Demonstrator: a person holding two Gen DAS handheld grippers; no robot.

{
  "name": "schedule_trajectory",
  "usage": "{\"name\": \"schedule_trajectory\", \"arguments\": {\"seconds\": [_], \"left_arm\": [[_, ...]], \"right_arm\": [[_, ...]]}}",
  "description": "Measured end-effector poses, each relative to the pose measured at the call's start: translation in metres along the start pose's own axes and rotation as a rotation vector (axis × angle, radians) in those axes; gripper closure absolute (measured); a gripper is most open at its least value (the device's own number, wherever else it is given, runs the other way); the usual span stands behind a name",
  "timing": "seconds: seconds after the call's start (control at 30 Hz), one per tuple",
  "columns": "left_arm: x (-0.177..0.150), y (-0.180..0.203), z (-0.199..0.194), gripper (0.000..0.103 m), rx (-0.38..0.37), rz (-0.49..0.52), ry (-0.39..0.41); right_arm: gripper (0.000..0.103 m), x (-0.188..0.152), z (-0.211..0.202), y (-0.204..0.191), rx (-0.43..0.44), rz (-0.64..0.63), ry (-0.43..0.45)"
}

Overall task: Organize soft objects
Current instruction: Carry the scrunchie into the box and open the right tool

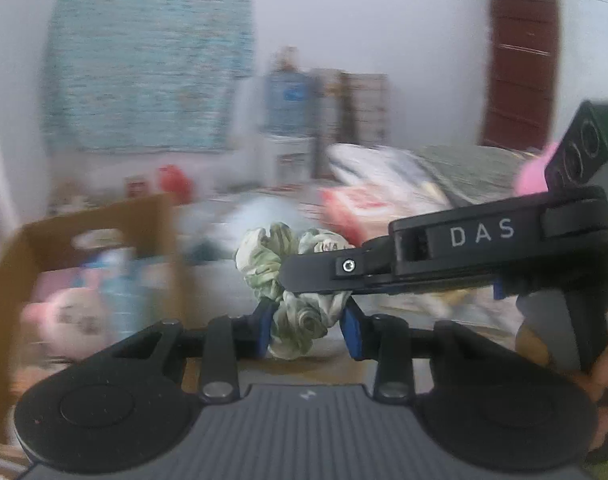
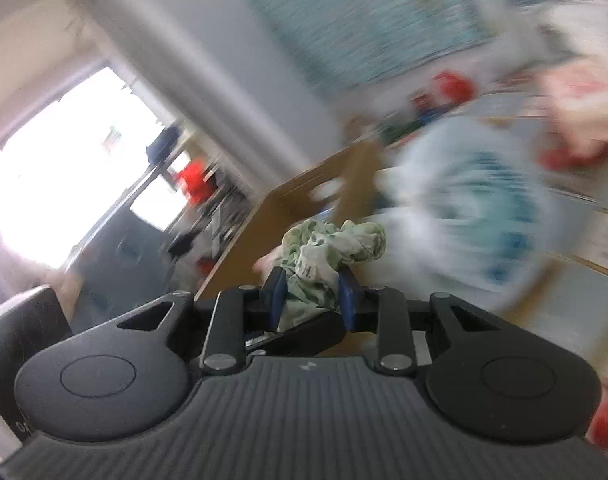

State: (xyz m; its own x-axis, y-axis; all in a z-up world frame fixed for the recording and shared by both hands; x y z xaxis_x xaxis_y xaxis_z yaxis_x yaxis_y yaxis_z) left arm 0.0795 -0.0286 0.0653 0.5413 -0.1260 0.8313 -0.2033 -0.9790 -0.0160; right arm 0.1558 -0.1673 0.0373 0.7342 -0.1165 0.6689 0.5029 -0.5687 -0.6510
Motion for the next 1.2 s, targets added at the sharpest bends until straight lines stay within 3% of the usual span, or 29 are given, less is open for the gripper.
{"name": "schedule_trajectory", "arguments": {"seconds": [0.23,0.4,0.57,0.73,0.83,0.97,1.07,1.13,1.2], "left_arm": [[-0.002,-0.085,0.004,0.066,0.133,-0.094,-0.126],[-0.013,-0.13,0.024,0.066,0.129,-0.17,-0.248],[-0.028,-0.16,0.042,0.066,0.124,-0.24,-0.353],[-0.039,-0.172,0.046,0.063,0.115,-0.249,-0.402],[-0.04,-0.17,0.043,0.061,0.109,-0.246,-0.401],[-0.038,-0.171,0.045,0.052,0.095,-0.25,-0.41],[-0.038,-0.17,0.043,0.045,0.09,-0.251,-0.403],[-0.037,-0.17,0.041,0.033,0.108,-0.249,-0.39],[-0.037,-0.17,0.039,0.032,0.123,-0.245,-0.37]], "right_arm": [[0.075,0.022,0.117,-0.045,0.058,-0.069,-0.278],[0.075,0.02,0.179,-0.061,0.006,-0.099,-0.438],[0.074,0.012,0.213,-0.065,-0.059,-0.144,-0.529],[0.071,0.003,0.23,-0.067,-0.105,-0.198,-0.576],[0.063,0.002,0.235,-0.069,-0.113,-0.211,-0.596],[0.048,0.001,0.237,-0.074,-0.114,-0.22,-0.593],[0.043,0.005,0.234,-0.077,-0.127,-0.241,-0.569],[0.039,0.008,0.231,-0.078,-0.126,-0.252,-0.548],[0.038,0.011,0.231,-0.077,-0.126,-0.251,-0.538]]}}
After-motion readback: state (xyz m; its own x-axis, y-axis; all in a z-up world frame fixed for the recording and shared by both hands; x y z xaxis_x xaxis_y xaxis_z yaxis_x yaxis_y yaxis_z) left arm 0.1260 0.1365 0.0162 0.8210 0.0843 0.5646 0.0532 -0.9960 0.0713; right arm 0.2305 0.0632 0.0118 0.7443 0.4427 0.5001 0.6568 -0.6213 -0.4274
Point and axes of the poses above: each gripper's, at about its wrist camera, not at the fingertips, and z roughly the way its jaws point, y to its right, x to its top, the point moved 1 cm from there along z, roughly the way its jaws point, and after that the axes turned 2 degrees about x, right-handed, at the moved point
